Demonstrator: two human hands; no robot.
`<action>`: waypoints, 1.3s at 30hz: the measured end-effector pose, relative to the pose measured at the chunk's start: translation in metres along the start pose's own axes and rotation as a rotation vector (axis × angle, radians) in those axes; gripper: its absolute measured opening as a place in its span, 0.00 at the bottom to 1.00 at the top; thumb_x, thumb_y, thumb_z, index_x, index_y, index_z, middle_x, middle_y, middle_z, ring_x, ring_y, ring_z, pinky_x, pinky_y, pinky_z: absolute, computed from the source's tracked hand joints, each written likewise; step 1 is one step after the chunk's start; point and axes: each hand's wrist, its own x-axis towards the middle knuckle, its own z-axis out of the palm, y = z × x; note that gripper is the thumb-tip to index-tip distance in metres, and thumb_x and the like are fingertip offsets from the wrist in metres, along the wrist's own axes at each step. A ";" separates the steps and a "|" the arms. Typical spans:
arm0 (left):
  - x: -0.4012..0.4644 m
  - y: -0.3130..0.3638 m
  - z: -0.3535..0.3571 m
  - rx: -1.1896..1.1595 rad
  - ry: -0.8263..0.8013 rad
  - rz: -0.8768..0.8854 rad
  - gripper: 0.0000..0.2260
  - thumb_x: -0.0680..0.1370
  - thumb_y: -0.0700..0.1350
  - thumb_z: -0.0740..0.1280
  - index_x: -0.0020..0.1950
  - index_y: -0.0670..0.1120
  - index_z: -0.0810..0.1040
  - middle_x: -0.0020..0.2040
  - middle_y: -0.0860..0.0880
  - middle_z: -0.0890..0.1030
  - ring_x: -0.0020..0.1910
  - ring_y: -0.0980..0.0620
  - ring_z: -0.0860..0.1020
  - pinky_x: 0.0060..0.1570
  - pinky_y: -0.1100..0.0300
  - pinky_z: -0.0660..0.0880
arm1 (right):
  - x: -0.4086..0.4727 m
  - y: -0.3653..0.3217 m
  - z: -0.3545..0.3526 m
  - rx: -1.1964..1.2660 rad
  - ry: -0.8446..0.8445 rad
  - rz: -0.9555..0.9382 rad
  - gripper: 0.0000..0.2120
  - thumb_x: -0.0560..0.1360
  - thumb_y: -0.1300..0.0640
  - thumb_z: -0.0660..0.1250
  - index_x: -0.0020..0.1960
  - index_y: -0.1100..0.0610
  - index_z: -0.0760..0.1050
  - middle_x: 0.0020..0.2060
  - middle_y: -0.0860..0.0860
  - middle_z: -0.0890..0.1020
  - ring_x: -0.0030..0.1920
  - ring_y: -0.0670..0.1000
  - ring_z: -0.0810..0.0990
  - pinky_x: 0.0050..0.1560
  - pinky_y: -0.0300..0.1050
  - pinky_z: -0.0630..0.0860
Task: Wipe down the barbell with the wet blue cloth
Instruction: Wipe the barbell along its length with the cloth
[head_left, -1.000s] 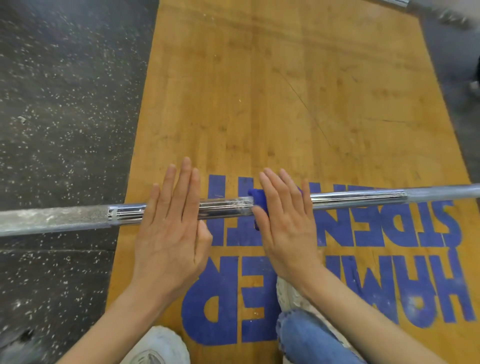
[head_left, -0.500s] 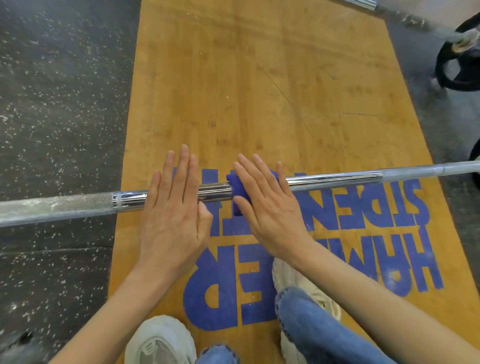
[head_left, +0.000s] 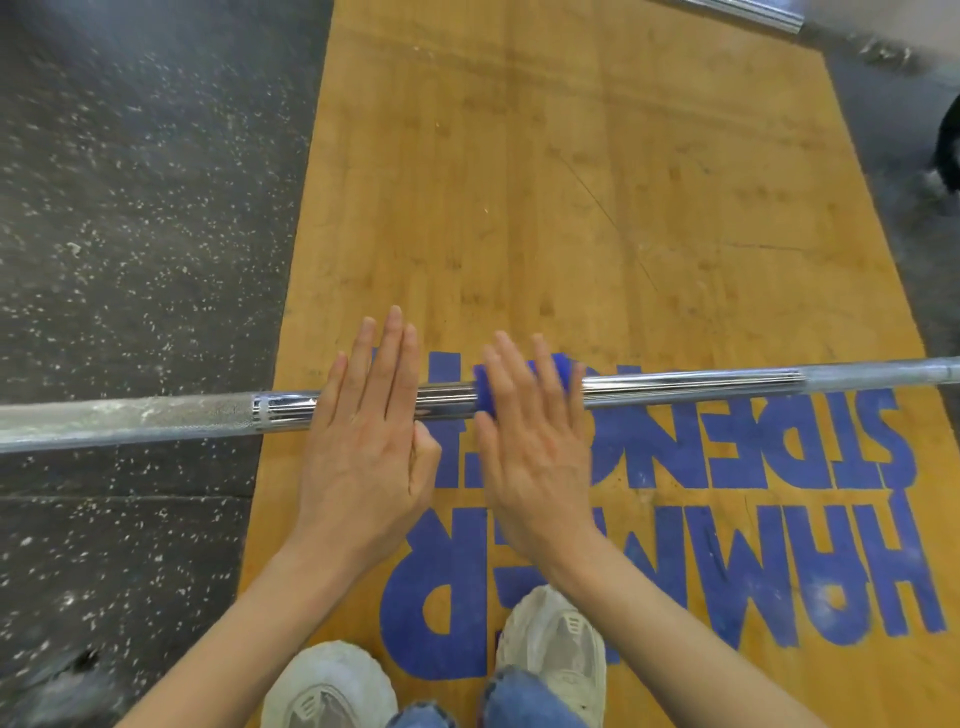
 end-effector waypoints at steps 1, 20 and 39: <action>0.000 -0.001 0.001 0.007 -0.002 0.001 0.32 0.78 0.44 0.52 0.82 0.38 0.54 0.83 0.41 0.54 0.82 0.43 0.51 0.81 0.49 0.46 | 0.001 -0.009 0.004 0.025 -0.008 -0.051 0.25 0.86 0.51 0.44 0.78 0.57 0.64 0.78 0.50 0.65 0.80 0.54 0.56 0.80 0.60 0.50; 0.004 0.001 0.003 0.052 0.037 -0.044 0.25 0.85 0.51 0.52 0.81 0.43 0.62 0.82 0.46 0.60 0.81 0.45 0.57 0.78 0.49 0.54 | 0.005 0.006 0.010 0.029 0.118 -0.080 0.20 0.87 0.52 0.51 0.73 0.58 0.71 0.71 0.51 0.75 0.75 0.55 0.67 0.79 0.61 0.53; -0.016 -0.013 0.007 0.054 0.073 0.022 0.23 0.84 0.49 0.54 0.79 0.47 0.65 0.79 0.49 0.65 0.79 0.48 0.61 0.79 0.53 0.47 | -0.001 -0.007 0.003 0.059 0.063 -0.061 0.19 0.86 0.53 0.51 0.72 0.55 0.72 0.69 0.48 0.76 0.73 0.53 0.70 0.78 0.56 0.58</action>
